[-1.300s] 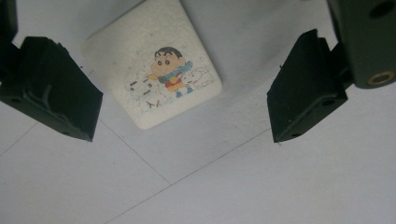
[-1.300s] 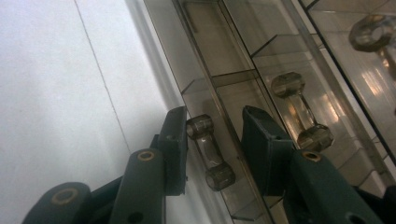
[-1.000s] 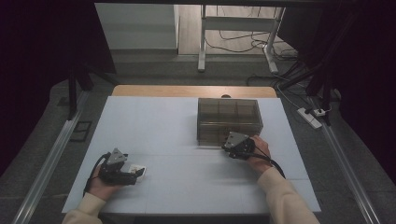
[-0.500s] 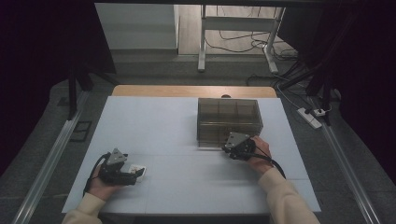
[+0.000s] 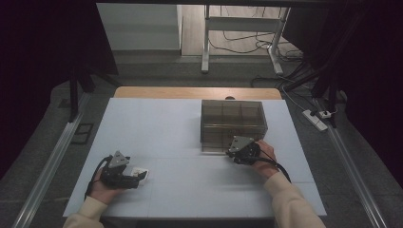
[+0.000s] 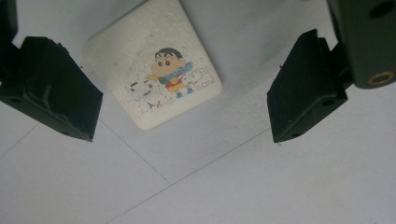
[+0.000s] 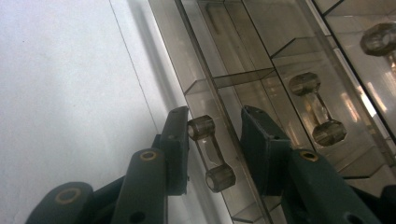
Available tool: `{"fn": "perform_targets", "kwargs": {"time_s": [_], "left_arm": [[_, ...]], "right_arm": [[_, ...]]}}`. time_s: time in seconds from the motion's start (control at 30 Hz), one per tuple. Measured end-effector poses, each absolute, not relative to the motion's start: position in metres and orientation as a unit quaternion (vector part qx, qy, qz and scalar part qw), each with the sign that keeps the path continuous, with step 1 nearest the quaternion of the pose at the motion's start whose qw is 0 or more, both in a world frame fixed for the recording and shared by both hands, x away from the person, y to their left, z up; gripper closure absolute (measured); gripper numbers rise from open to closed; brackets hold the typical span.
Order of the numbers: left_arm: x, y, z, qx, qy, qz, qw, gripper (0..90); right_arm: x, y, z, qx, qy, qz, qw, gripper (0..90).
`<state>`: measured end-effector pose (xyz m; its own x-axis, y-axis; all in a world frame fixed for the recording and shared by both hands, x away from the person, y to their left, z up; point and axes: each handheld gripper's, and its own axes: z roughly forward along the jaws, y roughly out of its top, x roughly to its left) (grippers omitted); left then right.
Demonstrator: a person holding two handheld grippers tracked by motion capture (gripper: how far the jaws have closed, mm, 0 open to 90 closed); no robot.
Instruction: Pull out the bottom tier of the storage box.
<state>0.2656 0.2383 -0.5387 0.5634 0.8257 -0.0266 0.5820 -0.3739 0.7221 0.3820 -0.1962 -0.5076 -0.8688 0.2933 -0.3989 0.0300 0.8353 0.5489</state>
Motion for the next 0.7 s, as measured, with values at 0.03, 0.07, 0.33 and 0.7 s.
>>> {"fn": "perform_targets", "kwargs": {"time_s": [0.03, 0.07, 0.33, 0.7], "left_arm": [[0.2656, 0.2383, -0.5387, 0.811, 0.434, 0.173, 0.353, 10.3], [0.2657, 0.2384, -0.5387, 0.811, 0.434, 0.172, 0.353, 10.3], [0.2656, 0.2382, -0.5387, 0.811, 0.434, 0.172, 0.353, 10.4], [0.2657, 0.2382, -0.5389, 0.811, 0.434, 0.172, 0.353, 10.4]], "right_arm": [[0.3815, -0.1962, -0.5079, 0.088, 0.927, 0.273, 0.241, 62.5], [0.3813, -0.1962, -0.5079, 0.088, 0.928, 0.273, 0.24, 62.5], [0.3794, -0.197, -0.508, 0.085, 0.928, 0.272, 0.239, 62.6], [0.3773, -0.1974, -0.5078, 0.087, 0.929, 0.273, 0.234, 62.8]]}}
